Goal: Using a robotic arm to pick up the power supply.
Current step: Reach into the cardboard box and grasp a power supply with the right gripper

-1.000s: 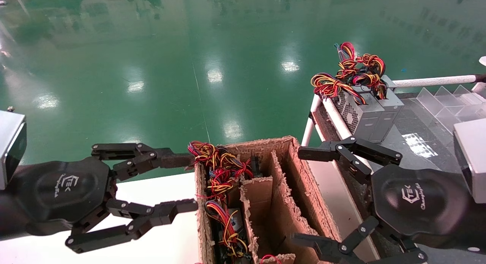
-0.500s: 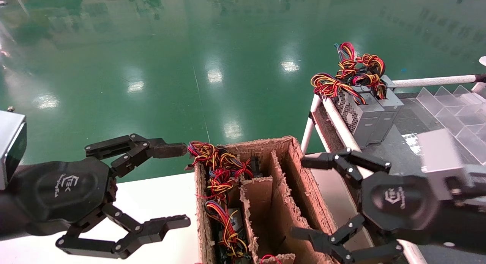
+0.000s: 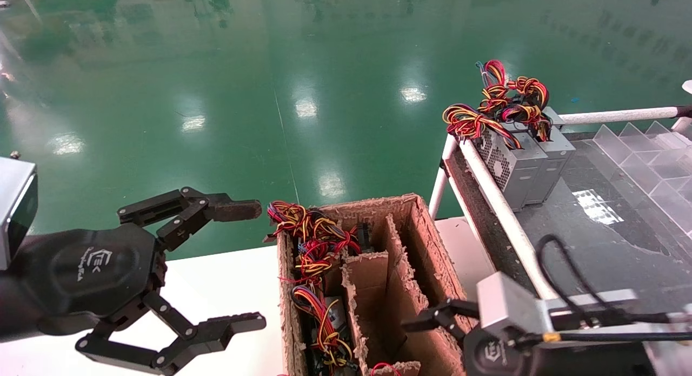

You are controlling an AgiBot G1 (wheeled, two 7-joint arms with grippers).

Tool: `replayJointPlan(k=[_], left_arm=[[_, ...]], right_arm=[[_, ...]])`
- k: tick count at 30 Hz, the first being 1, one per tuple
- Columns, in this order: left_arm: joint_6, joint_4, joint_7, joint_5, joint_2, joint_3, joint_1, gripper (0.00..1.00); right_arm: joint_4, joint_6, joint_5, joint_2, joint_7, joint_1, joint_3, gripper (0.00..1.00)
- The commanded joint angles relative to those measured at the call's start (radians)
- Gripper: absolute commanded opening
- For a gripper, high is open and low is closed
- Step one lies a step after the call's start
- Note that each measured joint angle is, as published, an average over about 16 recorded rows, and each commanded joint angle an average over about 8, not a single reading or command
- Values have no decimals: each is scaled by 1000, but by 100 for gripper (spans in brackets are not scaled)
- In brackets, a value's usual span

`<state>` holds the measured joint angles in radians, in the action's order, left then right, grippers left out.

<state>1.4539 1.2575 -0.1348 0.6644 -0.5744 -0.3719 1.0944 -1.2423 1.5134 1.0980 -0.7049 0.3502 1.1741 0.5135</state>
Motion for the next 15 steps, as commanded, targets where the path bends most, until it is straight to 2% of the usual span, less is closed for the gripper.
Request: replayJointPlan(k=[1,2,8,10,15], left_arm=[[0,0,0,0,0,0,0,100],[0,0,0,0,0,0,0,100],[0,0,0,0,0,0,0,100],[0,0,0,0,0,0,0,100],[0,0,0,0,0,0,0,100]], right_arm=[[10,13,26,-18,10,11,21,93],[17,17,34,-26,10,14,29,84],[60,29,74,-64,-2,29,63,8],[70,32,81,-71,-8,32,71,0],[81,44,79,-75,-22,34,86,0]])
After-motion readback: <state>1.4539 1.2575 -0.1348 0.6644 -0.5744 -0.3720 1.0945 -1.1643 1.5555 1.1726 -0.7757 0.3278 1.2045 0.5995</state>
